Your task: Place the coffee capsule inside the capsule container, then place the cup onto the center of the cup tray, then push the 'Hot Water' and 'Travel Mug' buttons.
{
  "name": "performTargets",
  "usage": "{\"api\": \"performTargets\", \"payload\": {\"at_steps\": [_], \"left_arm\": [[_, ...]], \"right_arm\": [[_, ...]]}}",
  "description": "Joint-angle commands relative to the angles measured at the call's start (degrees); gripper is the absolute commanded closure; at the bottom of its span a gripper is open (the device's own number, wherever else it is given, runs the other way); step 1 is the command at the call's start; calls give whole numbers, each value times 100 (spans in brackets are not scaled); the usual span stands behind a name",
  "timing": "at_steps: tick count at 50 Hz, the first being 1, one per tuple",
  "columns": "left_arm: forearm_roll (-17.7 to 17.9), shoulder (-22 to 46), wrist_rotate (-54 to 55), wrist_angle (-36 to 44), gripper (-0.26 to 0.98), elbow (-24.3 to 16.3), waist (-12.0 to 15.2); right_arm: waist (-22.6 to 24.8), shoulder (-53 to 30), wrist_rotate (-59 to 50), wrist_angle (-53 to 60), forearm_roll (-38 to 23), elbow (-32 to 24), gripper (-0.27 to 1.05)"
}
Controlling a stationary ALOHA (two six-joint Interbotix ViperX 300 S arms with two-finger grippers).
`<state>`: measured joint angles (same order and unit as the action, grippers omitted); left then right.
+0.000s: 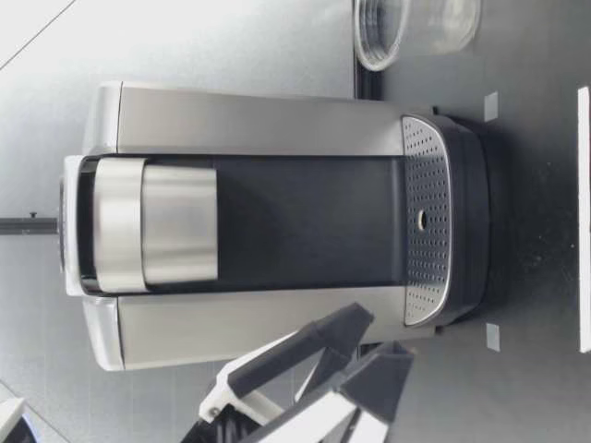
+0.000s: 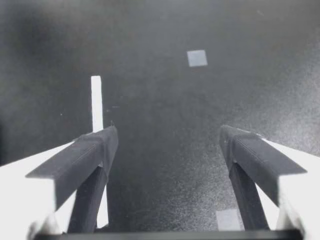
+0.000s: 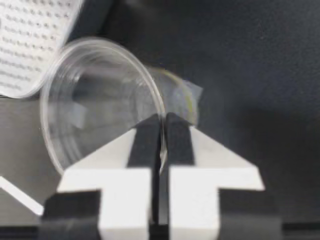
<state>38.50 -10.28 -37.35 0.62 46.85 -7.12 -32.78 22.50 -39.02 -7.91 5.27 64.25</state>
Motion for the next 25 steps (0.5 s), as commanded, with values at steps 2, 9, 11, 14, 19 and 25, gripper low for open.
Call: {"api": "performTargets", "payload": {"at_steps": [2, 9, 11, 14, 19, 25], "left_arm": [[-18, -53, 0, 35, -1, -53, -9], [-18, -62, 0, 35, -1, -18, -9], [-18, -70, 0, 35, -1, -9, -9], [-9, -88, 0, 35, -1, 9, -9], [-18, -132, 0, 35, -1, 62, -9], [-18, -185, 9, 35, -1, 132, -9]], "right_arm": [[70, 272, -123, 44, 167, -132, 74], [475, 422, -422, 316, 299, -141, 74], [624, 413, -580, 475, 343, -158, 74], [791, 352, -791, 677, 352, -185, 74], [958, 176, -1090, 1090, 352, -281, 74], [1055, -193, -1178, 1433, 343, -501, 74]]}}
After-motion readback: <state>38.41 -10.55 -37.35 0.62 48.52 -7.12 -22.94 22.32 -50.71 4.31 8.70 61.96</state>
